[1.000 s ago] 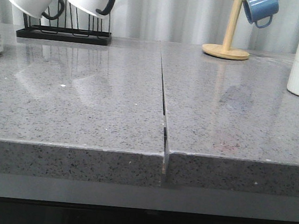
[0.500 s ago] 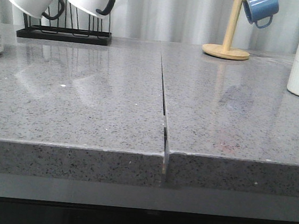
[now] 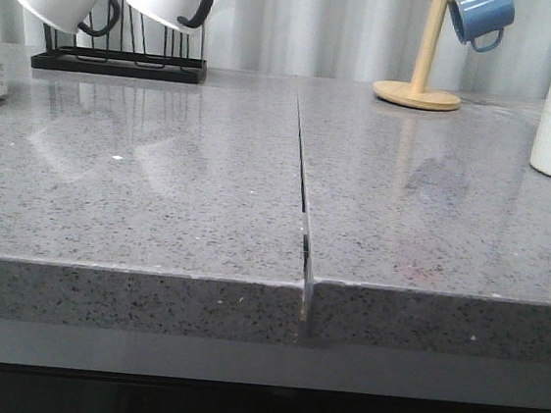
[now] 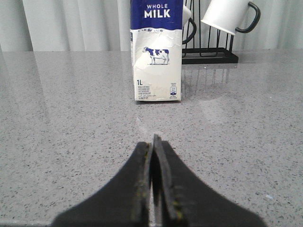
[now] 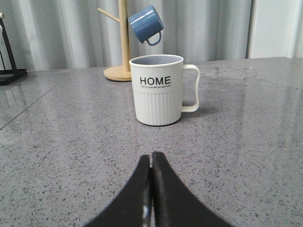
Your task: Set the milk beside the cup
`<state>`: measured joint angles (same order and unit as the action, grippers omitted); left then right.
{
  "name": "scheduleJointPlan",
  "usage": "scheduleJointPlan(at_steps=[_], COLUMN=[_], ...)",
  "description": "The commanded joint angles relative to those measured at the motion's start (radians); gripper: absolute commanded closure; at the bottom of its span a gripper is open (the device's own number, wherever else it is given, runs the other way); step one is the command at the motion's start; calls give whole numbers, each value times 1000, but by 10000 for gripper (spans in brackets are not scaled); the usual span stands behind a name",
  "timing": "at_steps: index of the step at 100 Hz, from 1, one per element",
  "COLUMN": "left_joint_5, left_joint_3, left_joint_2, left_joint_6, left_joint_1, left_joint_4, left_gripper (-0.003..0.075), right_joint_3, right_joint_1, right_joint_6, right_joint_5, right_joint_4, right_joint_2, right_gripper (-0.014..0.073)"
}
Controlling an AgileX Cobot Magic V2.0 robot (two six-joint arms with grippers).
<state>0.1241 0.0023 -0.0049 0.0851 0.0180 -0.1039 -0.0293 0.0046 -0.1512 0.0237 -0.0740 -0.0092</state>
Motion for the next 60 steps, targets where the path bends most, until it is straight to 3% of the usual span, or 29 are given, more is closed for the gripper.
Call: scheduleJointPlan(at_steps=[1,13,29,39,47,60], left_joint_5=[-83,-83,-83,-83,-83,-83], left_joint_3=[33,33,33,33,33,33], left_joint_2=[-33,-33,-33,-33,-33,-33], left_joint_6=[-9,-9,-9,-9,-9,-9], left_joint_1=[-5,-5,-5,-5,-5,-5], left_joint_4=[-10,-10,-10,-10,-10,-10], left_gripper=[741,741,741,741,741,741], right_joint_3=[30,86,234,297,322,322], right_joint_1=[1,0,0,0,0,0], right_joint_6=[0,-9,-7,-7,-7,-7], right_joint_5=[-79,-49,150,189,177,77], right_joint_4=[9,31,31,31,31,31], right_joint_2=[-17,37,206,317,400,537], right_gripper=[662,662,662,652,573,317])
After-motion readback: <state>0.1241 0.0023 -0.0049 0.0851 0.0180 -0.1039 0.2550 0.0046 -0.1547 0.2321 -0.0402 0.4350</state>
